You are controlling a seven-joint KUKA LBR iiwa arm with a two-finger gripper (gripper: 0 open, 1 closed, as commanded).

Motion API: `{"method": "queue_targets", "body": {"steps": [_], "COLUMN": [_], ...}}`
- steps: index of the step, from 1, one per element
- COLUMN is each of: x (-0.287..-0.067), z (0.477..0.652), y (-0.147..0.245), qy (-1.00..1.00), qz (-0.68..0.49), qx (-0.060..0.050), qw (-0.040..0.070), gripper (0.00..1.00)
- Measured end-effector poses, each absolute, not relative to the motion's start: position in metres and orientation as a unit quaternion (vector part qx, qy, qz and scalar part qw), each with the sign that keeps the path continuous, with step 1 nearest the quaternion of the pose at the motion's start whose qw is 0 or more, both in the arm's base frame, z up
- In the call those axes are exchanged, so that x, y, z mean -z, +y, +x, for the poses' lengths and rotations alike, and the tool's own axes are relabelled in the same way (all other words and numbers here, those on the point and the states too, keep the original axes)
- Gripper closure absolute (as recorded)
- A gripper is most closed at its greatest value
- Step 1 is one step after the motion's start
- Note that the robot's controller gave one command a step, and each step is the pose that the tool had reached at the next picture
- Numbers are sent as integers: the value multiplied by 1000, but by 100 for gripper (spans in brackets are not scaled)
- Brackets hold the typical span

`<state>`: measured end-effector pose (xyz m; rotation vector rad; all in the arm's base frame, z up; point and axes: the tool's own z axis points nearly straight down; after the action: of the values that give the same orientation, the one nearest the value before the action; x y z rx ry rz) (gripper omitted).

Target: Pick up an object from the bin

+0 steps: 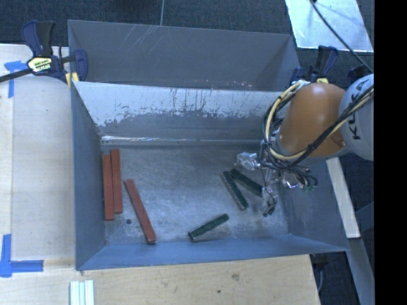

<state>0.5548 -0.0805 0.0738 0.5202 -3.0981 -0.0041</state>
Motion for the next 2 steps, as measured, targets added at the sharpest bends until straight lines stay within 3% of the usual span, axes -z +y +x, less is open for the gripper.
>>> {"method": "queue_targets", "body": {"steps": [1,2], "x": [-74,-239], "z": [555,621], "y": [-83,-76], "qy": [-986,-947], "qz": [164,321], "qx": [0,-2], "qw": [0,-6], "gripper": [100,100]}}
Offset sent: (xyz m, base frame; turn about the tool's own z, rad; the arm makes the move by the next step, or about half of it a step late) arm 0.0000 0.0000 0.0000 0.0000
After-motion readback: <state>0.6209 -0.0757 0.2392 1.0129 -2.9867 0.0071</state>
